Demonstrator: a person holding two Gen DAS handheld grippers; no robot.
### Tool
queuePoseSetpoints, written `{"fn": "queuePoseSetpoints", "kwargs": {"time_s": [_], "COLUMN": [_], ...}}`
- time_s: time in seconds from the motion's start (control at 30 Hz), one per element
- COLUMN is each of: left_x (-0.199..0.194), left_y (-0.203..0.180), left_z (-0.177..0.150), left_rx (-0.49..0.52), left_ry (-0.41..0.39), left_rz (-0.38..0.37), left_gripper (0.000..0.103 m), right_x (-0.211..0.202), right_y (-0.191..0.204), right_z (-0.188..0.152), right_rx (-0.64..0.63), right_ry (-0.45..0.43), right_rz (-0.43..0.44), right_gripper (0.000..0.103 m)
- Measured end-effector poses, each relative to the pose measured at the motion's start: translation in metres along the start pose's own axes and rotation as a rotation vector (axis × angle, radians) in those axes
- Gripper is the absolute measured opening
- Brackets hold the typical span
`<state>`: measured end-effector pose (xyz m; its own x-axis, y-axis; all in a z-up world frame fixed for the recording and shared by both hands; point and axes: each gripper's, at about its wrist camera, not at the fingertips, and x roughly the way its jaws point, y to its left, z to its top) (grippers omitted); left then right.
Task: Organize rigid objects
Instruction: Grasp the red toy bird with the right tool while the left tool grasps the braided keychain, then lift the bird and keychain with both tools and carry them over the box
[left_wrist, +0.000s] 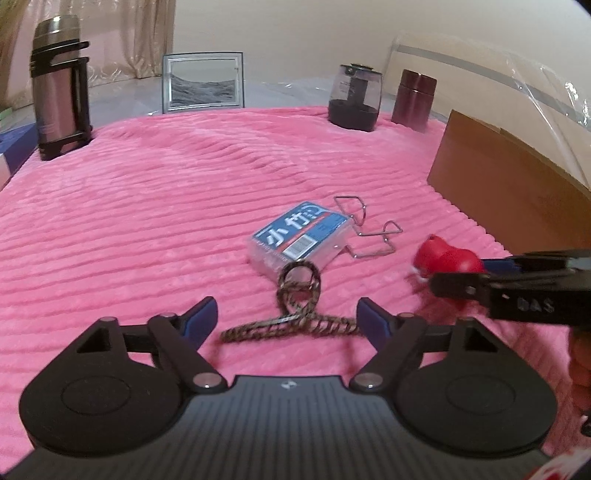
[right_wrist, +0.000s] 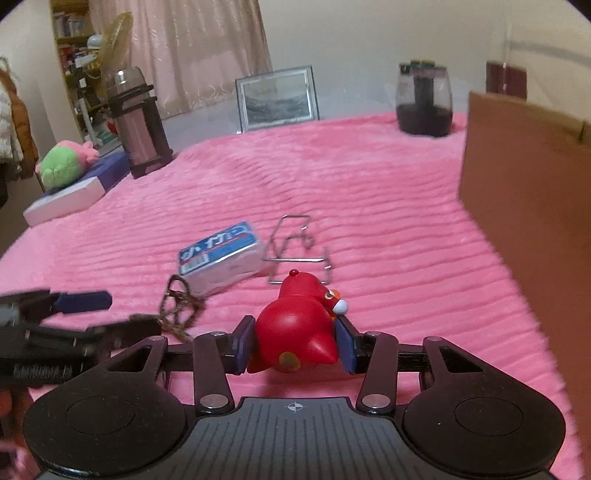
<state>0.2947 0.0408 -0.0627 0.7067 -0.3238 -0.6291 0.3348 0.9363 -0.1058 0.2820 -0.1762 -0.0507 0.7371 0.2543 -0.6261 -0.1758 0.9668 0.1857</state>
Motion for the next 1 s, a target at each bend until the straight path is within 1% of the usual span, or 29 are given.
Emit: {"fn": "queuePoseSetpoints", "kwargs": {"time_s": [0.07,0.2,0.27,0.33,0.4,0.43,0.47,0.63,0.67,0.8,0.83,1.0], "left_x": [0.008,0.024,0.031,0.037,0.039,0.04,0.041,0.037,0.036,0.028,0.026,0.016], "left_y": [-0.003,-0.007,-0.009,-0.012,-0.013,-0.014,-0.015,-0.019,-0.02,-0.023,-0.024,-0.029], "left_z": [0.004,0.01,0.011,0.013,0.015,0.016,0.017,0.017,0.017,0.013,0.012,0.008], "left_rx": [0.005,0.015,0.032,0.049,0.065,0.076,0.088,0.115,0.12,0.122,0.122,0.114], "left_ry": [0.009,0.036,0.06,0.08,0.1,0.106,0.112,0.127,0.128,0.132,0.132,0.124], "left_rz": [-0.002,-0.006,0.009,0.019,0.027,0.031,0.042,0.051,0.05,0.032,0.03,0.024], "left_gripper": [0.068,0.059,0.047,0.039,0.035,0.028,0.026,0.025,0.024,0.023,0.023,0.023], "right_x": [-0.004,-0.006,-0.005,-0.005,-0.004,-0.004,-0.003,-0.002,-0.002,0.0,0.001,0.002], "right_y": [-0.007,-0.019,-0.022,-0.025,-0.025,-0.026,-0.027,-0.031,-0.033,-0.039,-0.041,-0.048], "right_z": [-0.003,-0.009,-0.011,-0.012,-0.014,-0.014,-0.015,-0.016,-0.016,-0.015,-0.014,-0.01], "right_rx": [-0.015,-0.034,-0.044,-0.046,-0.057,-0.061,-0.061,-0.044,-0.037,-0.011,-0.001,0.068], "right_ry": [-0.01,-0.011,-0.006,-0.005,-0.005,-0.005,-0.004,0.01,0.018,0.037,0.05,0.062], "right_rz": [-0.018,-0.046,-0.051,-0.049,-0.049,-0.047,-0.042,-0.026,-0.022,0.0,0.01,0.029], "right_gripper": [0.043,0.043,0.043,0.043,0.043,0.043,0.043,0.043,0.043,0.043,0.043,0.043]}}
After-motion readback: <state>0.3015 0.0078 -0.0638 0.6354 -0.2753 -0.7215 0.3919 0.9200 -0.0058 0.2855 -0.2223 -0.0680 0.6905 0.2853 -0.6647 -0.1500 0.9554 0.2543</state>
